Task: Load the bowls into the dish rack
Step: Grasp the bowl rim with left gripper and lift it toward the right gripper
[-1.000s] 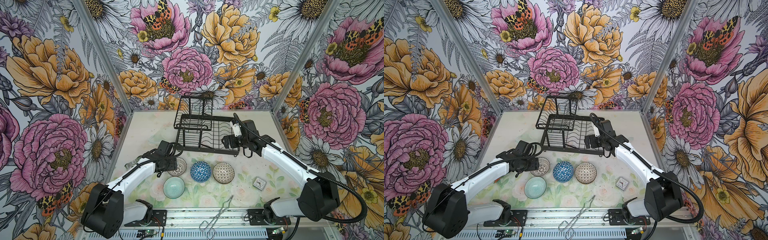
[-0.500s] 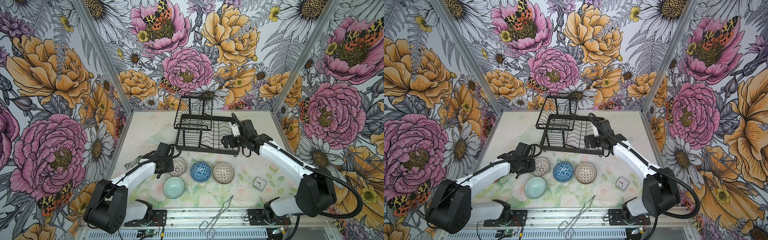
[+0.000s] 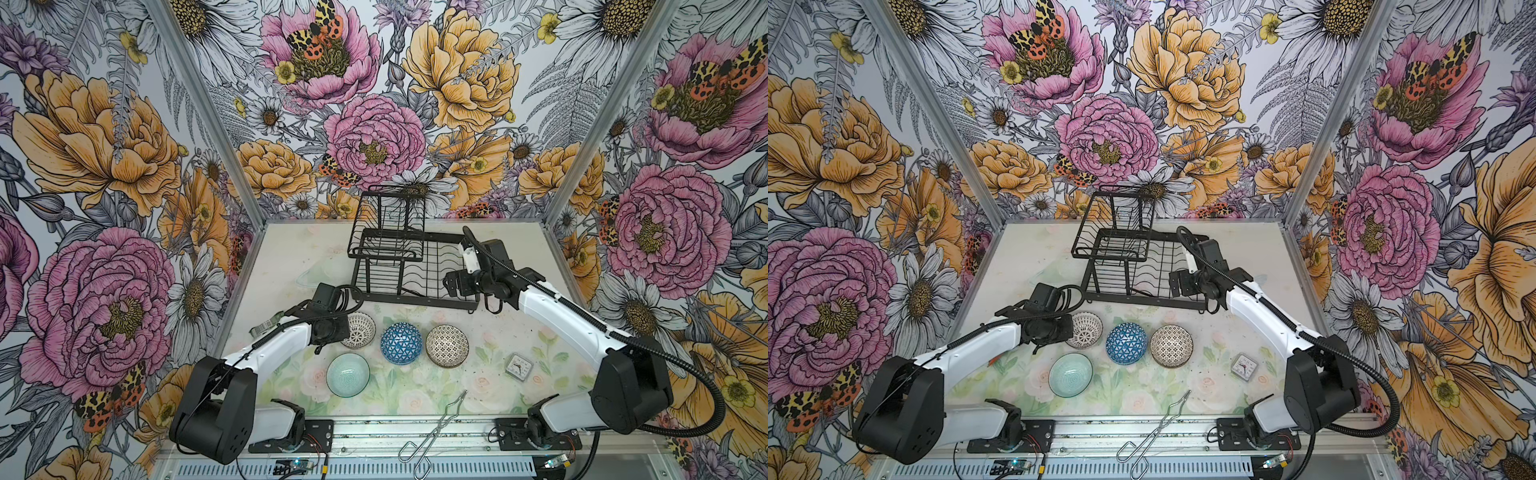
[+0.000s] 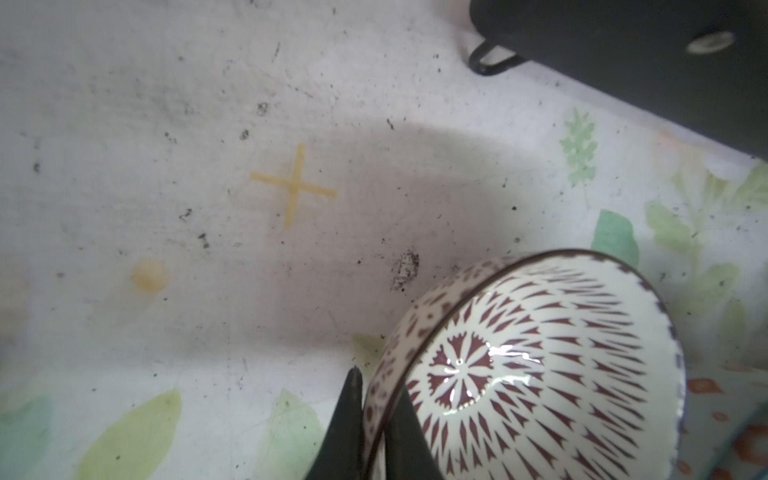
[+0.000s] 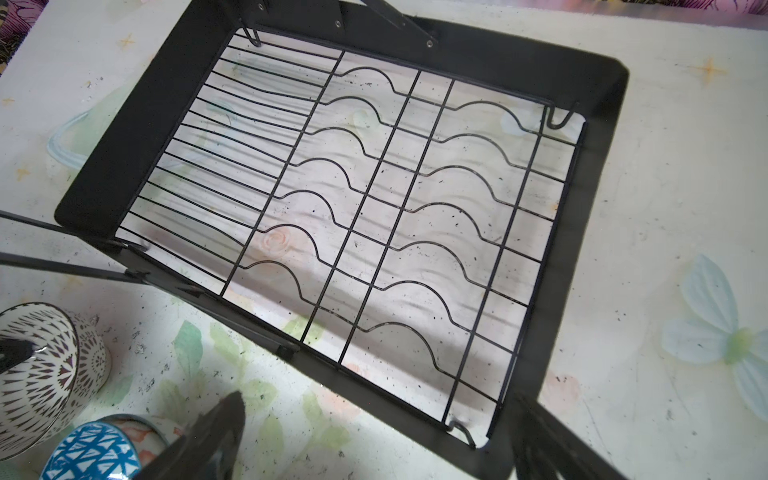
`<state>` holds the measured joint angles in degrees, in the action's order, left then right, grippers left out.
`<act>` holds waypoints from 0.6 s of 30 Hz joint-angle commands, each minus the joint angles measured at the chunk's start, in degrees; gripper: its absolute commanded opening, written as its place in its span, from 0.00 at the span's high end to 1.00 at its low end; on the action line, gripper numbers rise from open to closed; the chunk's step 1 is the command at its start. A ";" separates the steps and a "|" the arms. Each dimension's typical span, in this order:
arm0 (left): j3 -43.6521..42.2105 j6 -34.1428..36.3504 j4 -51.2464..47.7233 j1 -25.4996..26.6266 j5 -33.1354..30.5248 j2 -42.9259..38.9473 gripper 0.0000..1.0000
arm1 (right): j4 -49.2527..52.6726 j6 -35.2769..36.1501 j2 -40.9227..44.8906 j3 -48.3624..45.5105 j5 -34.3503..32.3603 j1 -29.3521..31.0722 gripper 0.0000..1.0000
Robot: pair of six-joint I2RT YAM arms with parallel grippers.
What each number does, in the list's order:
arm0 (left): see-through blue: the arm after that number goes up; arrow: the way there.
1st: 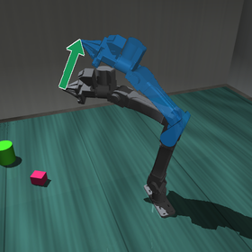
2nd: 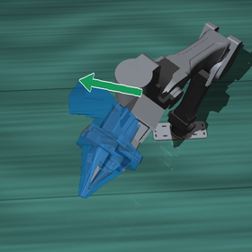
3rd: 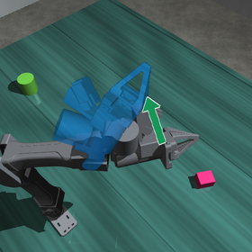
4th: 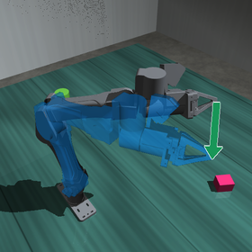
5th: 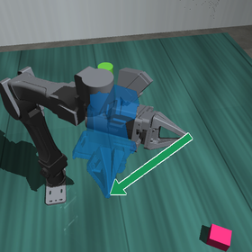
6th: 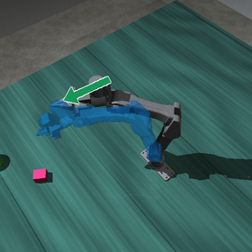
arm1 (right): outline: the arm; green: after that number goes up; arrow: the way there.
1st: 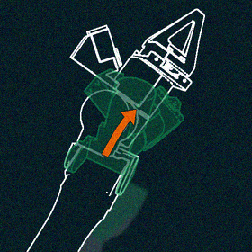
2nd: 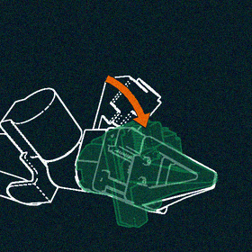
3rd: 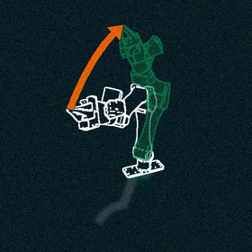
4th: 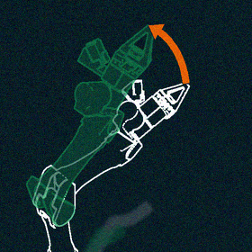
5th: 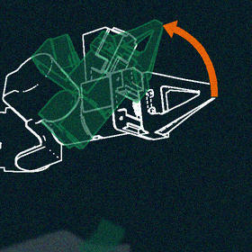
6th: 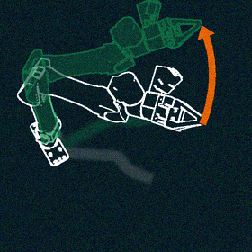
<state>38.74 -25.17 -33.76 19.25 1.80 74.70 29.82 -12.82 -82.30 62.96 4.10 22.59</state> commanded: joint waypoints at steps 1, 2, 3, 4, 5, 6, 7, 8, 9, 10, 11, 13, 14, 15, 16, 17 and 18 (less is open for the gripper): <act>0.27 0.49 0.71 -0.92 -1.80 0.48 1.00 | 0.58 0.60 0.90 1.64 -1.42 0.35 0.00; 0.45 0.60 0.69 -1.09 -1.76 0.29 1.00 | 0.72 0.61 0.92 1.70 -1.39 0.37 0.00; 0.70 0.60 0.64 -1.19 -1.80 0.06 1.00 | 0.81 0.69 1.13 1.73 -1.42 0.35 0.01; 0.97 0.80 0.63 -1.30 -1.80 -0.23 1.00 | 0.93 0.76 1.29 1.72 -1.38 0.36 0.01; 1.33 0.88 0.67 -1.35 -1.80 -0.57 1.00 | 1.09 0.78 1.52 1.75 -1.42 0.35 0.00; 1.80 1.06 0.62 -1.38 -1.85 -1.01 1.00 | 1.24 0.94 1.74 1.75 -1.39 0.35 0.00; 2.28 1.38 0.62 -1.40 -1.89 -1.57 1.00 | 1.57 0.95 1.95 1.81 -1.39 0.40 0.01; 2.74 1.62 0.62 -1.25 -2.11 -2.29 1.00 | 1.79 1.03 2.20 1.82 -1.38 0.35 0.01; 3.23 1.84 0.62 -0.95 -3.08 -3.39 1.00 | 2.11 1.04 2.48 1.82 -1.43 0.35 0.00; 3.72 2.10 0.70 -0.54 -3.99 -4.73 1.00 | 2.46 0.99 2.89 1.77 -1.38 0.35 0.01; 4.11 2.50 0.68 -0.17 -4.76 -6.04 1.00 | 2.82 1.04 3.28 1.74 -1.33 0.35 0.01; 4.97 3.15 0.62 0.73 -6.33 -9.07 1.00 | 3.14 0.48 4.42 1.46 -0.53 0.36 0.00; 5.32 3.32 0.62 1.32 -7.04 -10.76 1.00 | 3.15 -0.12 5.19 1.14 0.62 0.36 0.01; 5.57 3.37 0.62 1.86 -7.48 -12.50 1.00 | 3.14 -0.74 5.99 0.75 2.28 0.36 0.01; 5.83 3.45 0.55 2.30 -7.60 -13.95 1.00 | 3.14 -1.35 6.87 0.40 3.63 0.46 0.00; 6.12 3.41 0.58 2.66 -7.75 -15.26 1.00 | 3.14 -1.83 7.77 0.02 4.71 0.45 0.01; 6.38 3.12 0.53 3.24 -7.93 -16.58 1.00 | 3.18 -2.39 8.97 -0.42 5.81 0.44 0.01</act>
<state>42.52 -22.68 -35.48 21.28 -3.77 62.04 32.73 -13.10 -77.32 62.94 6.04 22.59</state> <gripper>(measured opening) 0.108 0.995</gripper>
